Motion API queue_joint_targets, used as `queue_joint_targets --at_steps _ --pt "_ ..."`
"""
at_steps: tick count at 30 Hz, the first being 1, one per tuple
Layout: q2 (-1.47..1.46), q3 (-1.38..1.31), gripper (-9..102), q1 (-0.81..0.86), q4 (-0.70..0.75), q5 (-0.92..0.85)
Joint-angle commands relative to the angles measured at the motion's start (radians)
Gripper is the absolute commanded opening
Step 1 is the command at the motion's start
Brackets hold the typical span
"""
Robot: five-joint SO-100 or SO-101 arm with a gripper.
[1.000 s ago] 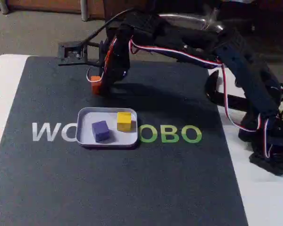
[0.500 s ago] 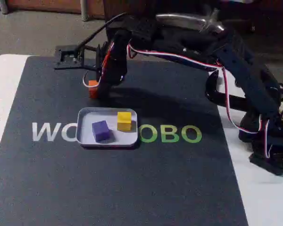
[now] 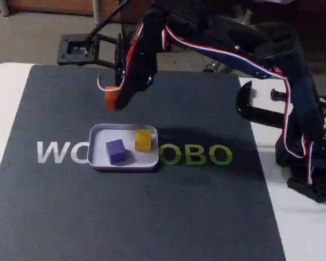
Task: Move blocks one by one until all three blocks are in the tray.
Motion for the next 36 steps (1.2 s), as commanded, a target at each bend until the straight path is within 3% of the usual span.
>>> queue_joint_targets --at_steps 1,12,18,36 --pt "0.057 -0.038 -8 -0.031 0.011 -0.014" --pt "-0.02 -0.048 -8 -0.054 -0.003 -0.066" --pt "-0.038 -0.048 2 -0.044 -0.011 -0.072" --pt "-0.041 -0.051 6 -0.041 -0.012 -0.086"
